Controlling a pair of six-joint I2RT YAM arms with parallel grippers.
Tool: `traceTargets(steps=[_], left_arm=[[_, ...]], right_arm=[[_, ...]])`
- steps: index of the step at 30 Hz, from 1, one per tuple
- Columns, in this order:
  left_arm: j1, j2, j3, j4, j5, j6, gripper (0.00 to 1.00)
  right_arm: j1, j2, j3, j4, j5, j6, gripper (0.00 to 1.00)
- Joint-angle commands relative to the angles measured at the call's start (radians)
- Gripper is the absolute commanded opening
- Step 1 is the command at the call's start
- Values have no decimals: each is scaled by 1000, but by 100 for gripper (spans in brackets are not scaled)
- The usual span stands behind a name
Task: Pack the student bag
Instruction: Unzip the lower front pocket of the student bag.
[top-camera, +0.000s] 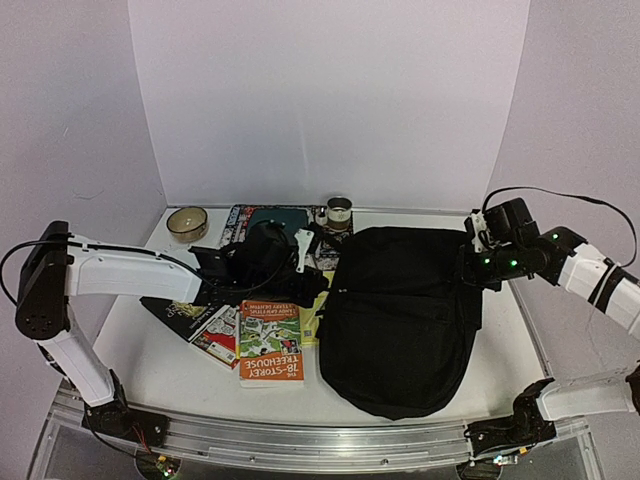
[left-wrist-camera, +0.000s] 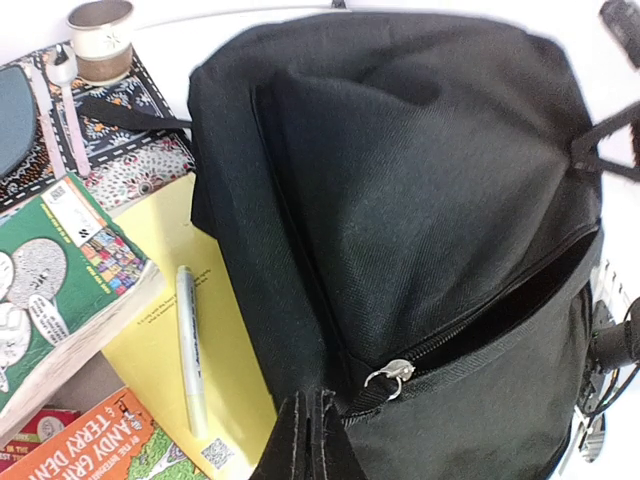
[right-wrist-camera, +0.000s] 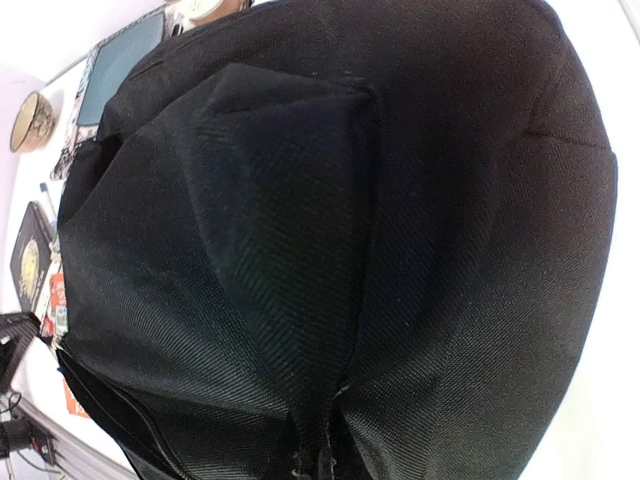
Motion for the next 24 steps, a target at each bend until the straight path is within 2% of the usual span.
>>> traceTargets(steps=[1, 5, 10, 13, 18, 24], left_arm=[[45, -44, -29, -59, -98, 4, 0], [42, 6, 13, -28, -11, 31, 0], [40, 58, 46, 20, 41, 75, 0], [41, 86, 63, 29, 61, 99, 0], [40, 107, 69, 29, 81, 119, 0], [41, 103, 59, 29, 106, 125, 0]], right_arm=[[-38, -22, -25, -37, 55, -45, 0], [-37, -13, -47, -34, -33, -102, 2], [-34, -27, -52, -51, -98, -231, 36], [-18, -18, -40, -74, -90, -292, 51], [55, 61, 1, -89, -27, -400, 62], [118, 182, 76, -86, 52, -499, 69]])
